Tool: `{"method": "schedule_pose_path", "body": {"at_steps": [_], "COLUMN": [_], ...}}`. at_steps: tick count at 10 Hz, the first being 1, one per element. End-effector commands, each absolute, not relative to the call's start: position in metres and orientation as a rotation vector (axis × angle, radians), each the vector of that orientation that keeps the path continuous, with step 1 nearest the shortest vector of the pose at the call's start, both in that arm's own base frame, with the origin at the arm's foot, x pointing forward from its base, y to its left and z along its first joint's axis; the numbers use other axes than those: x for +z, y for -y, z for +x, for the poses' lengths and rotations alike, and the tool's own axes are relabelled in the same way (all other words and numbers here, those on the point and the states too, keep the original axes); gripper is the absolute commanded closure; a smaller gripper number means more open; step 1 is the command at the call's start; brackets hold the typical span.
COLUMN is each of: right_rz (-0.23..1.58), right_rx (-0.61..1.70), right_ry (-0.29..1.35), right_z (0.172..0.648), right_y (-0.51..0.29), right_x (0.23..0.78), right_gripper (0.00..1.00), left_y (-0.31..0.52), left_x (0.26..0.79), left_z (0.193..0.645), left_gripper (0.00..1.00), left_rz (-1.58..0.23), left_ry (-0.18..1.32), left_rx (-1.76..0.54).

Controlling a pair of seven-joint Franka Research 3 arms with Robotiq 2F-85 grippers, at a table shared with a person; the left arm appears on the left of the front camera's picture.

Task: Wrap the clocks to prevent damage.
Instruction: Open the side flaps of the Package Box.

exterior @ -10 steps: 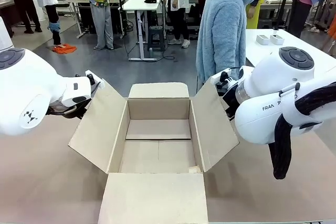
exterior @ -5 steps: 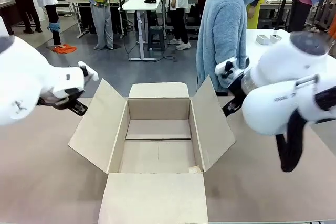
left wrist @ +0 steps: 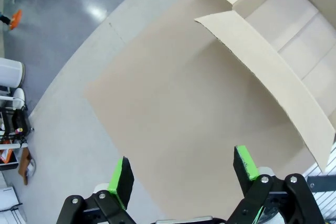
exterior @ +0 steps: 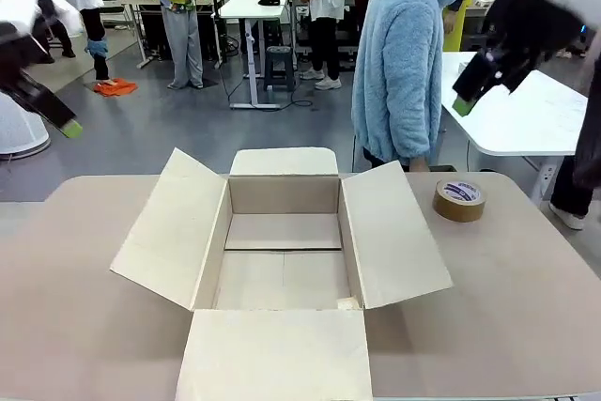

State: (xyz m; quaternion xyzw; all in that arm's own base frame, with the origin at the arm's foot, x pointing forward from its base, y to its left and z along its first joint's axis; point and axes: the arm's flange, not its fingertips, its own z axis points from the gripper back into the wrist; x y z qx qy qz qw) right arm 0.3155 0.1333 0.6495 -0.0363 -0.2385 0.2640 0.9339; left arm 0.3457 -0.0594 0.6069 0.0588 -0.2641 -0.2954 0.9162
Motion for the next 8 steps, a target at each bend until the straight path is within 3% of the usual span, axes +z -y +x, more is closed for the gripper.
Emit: {"method": "schedule_pose_path", "body": {"at_steps": [1, 8], "right_rz": [-0.142, -0.092], "right_rx": [0.513, 0.536], "right_ry": [0.404, 0.451], "right_z": [0.316, 0.308], "right_y": [-0.158, -0.147], "right_x": [0.654, 0.659], "right_gripper": [0.00, 0.00], "left_y": [0.044, 0.051], "left_x": [0.618, 0.620], "left_z": [0.336, 0.337], "left_gripper": [0.00, 0.00], "left_rz": [0.133, 0.119], "left_ry": [0.538, 0.547], "left_rx": [-0.601, -0.600]}}
